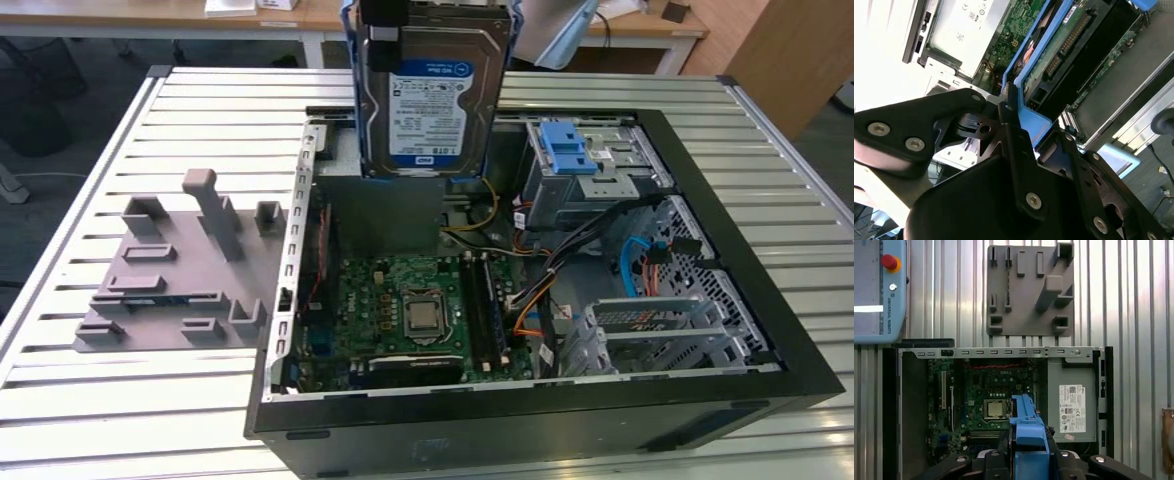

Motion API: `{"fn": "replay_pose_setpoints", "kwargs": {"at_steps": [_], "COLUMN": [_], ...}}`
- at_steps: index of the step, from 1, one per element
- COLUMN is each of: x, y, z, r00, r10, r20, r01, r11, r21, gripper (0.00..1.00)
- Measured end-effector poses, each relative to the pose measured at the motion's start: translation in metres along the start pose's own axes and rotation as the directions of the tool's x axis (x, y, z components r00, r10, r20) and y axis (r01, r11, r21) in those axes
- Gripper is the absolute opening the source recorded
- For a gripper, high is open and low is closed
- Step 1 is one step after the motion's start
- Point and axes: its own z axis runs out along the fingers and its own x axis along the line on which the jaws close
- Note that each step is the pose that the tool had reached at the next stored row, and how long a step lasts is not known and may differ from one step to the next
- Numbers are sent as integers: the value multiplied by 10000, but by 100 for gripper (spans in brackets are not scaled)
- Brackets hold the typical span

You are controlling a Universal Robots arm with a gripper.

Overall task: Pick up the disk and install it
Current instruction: 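Insert the disk into the insertion slot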

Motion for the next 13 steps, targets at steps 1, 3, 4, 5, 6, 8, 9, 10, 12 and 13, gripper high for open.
{"fn": "replay_pose_setpoints", "kwargs": {"at_steps": [1,3,4,5,6,8,9,10,12,13], "x": [3,8,11,15,18,29,35,42,60,73], "y": [-8,-24,-32,-40,-52,-74,-82,-89,-103,-108], "z": [1,2,3,5,5,4,4,4,4,4], "r00": [10000,10000,10000,10000,10000,10000,10000,10000,10000,10000], "r10": [0,0,0,0,0,0,0,0,1,0], "r20": [0,0,1,3,2,1,1,1,1,0], "r01": [0,0,0,0,0,0,0,0,-1,0], "r11": [10000,10000,10000,10000,10000,10000,10000,10000,10000,10000], "r21": [0,0,0,2,1,1,0,0,1,0], "gripper": [36,36,36,36,36,36,36,36,36,36]}}
